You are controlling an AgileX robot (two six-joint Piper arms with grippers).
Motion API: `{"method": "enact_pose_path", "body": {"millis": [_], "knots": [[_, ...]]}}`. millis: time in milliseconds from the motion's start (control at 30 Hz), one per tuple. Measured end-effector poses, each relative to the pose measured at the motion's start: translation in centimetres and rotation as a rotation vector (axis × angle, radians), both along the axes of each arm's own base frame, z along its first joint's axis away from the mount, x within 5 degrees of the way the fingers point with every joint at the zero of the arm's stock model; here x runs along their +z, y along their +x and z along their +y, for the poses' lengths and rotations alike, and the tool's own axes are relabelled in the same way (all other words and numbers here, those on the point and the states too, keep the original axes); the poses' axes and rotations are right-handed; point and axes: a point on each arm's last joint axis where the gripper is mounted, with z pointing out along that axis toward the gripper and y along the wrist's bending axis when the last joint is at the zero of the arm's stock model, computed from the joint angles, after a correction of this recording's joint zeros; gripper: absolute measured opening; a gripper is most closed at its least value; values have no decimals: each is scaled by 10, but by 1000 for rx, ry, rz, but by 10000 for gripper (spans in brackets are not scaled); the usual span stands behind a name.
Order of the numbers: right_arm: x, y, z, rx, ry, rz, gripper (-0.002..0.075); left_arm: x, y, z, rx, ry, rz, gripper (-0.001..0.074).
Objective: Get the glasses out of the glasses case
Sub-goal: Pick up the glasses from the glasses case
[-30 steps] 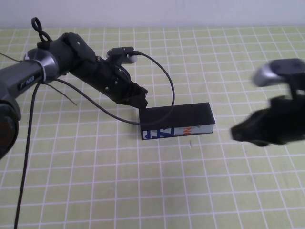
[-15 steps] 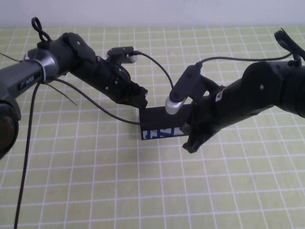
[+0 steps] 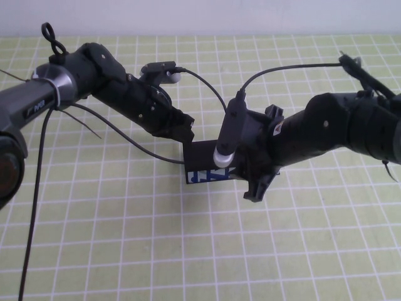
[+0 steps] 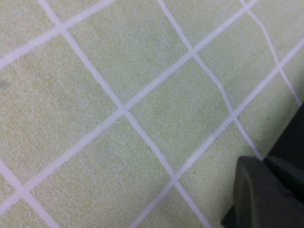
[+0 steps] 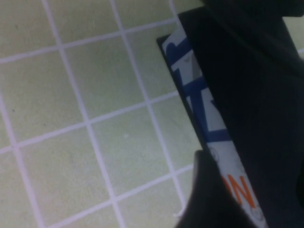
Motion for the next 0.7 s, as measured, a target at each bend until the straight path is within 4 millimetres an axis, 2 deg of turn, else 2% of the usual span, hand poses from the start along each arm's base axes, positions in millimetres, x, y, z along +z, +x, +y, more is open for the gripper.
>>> {"method": "enact_pose_path", "body": {"millis": [133, 567, 700], "knots": [[-14, 7, 2, 16, -35, -31, 343, 0, 0, 0, -2, 0, 3, -4], [-35, 20, 4, 26, -78, -109, 338, 0, 0, 0, -2, 0, 3, -4], [-38, 22, 5, 30, -85, -119, 302, 0, 0, 0, -2, 0, 3, -4]]}}
